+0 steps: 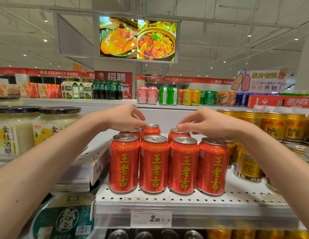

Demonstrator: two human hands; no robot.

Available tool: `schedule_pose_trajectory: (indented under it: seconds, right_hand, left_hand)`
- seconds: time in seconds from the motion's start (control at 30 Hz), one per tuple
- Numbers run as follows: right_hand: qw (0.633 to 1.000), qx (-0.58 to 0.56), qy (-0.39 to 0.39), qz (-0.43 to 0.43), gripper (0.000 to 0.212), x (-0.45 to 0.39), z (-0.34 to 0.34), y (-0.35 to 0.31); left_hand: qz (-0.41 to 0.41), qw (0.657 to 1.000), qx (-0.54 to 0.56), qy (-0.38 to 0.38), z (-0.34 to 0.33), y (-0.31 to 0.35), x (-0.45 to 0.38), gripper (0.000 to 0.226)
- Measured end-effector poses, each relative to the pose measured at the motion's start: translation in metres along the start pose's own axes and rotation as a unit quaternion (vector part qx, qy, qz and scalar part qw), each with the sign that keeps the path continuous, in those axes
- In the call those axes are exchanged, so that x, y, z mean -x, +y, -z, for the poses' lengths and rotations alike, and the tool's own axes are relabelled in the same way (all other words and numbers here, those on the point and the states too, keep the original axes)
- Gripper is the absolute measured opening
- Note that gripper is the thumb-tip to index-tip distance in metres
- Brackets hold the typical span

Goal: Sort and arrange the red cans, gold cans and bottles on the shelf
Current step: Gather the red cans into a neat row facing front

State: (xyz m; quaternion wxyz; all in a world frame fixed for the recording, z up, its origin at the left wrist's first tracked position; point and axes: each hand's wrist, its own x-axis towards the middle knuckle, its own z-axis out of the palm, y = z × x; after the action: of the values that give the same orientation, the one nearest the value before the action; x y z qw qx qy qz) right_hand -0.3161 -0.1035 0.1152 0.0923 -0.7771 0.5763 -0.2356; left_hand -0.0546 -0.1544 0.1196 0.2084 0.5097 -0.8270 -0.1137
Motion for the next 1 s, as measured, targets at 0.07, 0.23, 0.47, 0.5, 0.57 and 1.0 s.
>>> schedule_pose_trajectory:
  seconds: [0.07,0.23,0.47,0.5,0.57,1.0]
  right_hand:
    - [1.0,-0.003,0.021,0.018,0.043,0.009,0.0,-0.001]
    - [0.999,0.005,0.007,0.044,0.053,0.026,-0.007,0.001]
    - [0.999,0.011,0.006,0.043,0.07,0.029,-0.014,0.006]
    - [0.999,0.009,0.006,0.04,0.068,0.029,-0.014,0.005]
    - [0.999,0.003,0.008,0.037,0.065,0.029,-0.014,0.005]
    - [0.999,-0.012,0.013,0.034,0.062,0.032,-0.017,0.004]
  left_hand:
    - [0.0,1.0,-0.007,-0.012,-0.001,0.004,-0.01,0.055]
    - [0.022,0.997,-0.036,-0.067,-0.007,0.009,-0.034,0.057]
    - [0.024,0.997,-0.041,-0.064,-0.013,0.009,-0.044,0.046]
    - [0.022,0.997,-0.037,-0.06,-0.013,0.009,-0.044,0.045]
    - [0.02,0.998,-0.025,-0.055,-0.011,0.009,-0.041,0.045]
    - [-0.028,0.997,-0.004,-0.065,-0.01,0.017,-0.016,0.043]
